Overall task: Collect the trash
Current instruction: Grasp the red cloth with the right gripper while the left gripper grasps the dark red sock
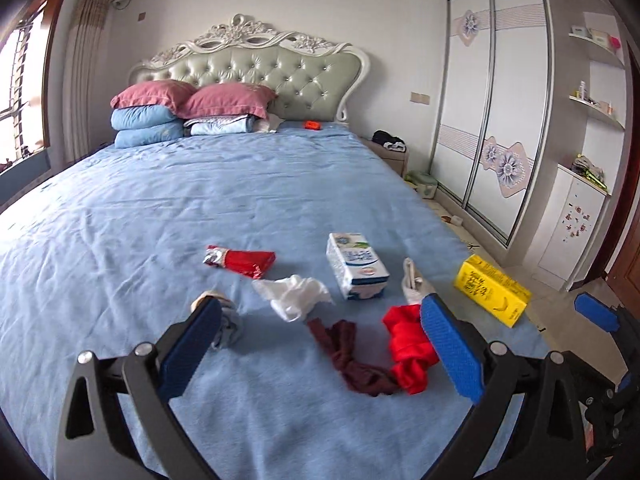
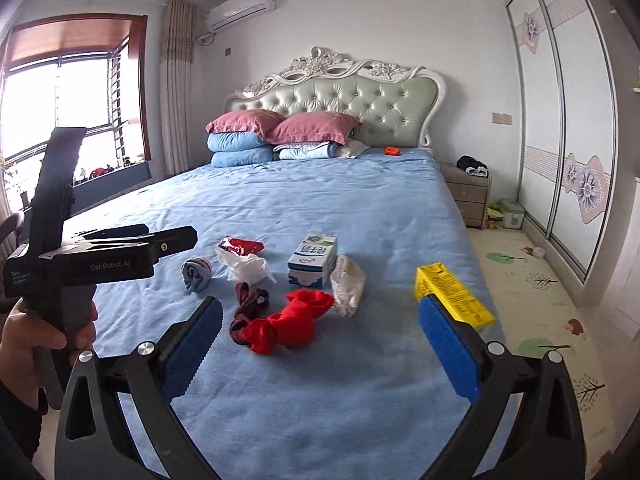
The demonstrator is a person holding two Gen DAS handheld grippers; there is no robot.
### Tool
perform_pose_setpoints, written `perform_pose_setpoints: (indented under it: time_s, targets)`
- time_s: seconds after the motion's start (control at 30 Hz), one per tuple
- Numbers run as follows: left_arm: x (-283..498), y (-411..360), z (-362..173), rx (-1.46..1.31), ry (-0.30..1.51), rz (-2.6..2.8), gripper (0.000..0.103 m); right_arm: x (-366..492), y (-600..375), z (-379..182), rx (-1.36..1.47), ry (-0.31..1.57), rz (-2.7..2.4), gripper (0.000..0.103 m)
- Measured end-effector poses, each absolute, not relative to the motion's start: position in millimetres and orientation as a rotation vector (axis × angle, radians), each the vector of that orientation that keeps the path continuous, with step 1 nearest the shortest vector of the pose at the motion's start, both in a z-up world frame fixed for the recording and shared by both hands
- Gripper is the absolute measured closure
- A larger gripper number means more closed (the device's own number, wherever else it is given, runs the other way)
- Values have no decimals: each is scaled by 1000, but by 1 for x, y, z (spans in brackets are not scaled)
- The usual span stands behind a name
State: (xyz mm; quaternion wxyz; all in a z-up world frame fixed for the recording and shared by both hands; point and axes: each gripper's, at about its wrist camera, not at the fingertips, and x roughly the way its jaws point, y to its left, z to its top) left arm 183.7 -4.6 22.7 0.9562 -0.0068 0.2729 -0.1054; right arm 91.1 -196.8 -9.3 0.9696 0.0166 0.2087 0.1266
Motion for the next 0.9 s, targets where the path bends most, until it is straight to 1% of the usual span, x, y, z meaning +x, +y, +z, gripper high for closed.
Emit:
perform_pose_setpoints:
  time_s: [0.17, 0.23, 0.27, 0.3, 0.43, 0.5, 0.57, 0.67, 0.77, 0.9]
  targets:
    - [190, 35, 0, -67, 589, -191, 4, 121, -161, -24, 25, 502, 276, 9]
    - [191, 42, -8, -79, 597, -201, 4, 133, -151, -32, 12, 541, 261, 16]
    - [192, 42, -11, -78, 601, -207, 4, 141, -147, -36, 13, 566, 259, 24]
    - [193, 42, -15, -74, 604, -211, 4, 148, -145, -40, 18, 592, 257, 28]
    - [198, 37, -28, -47, 620, -233, 4, 170, -144, -58, 31, 673, 220, 33]
    - [200, 34, -33, -37, 625, -239, 4, 180, -145, -64, 34, 718, 204, 43]
    - [202, 31, -37, -30, 628, -239, 4, 188, -143, -72, 47, 761, 199, 47]
    - [204, 27, -41, -33, 639, -248, 4, 196, -146, -79, 81, 805, 220, 68]
    - [206, 20, -41, -26, 646, -253, 4, 190, -154, -76, 111, 787, 232, 70]
    - [207, 3, -43, -1, 658, -274, 4, 175, -167, -66, 119, 729, 234, 70]
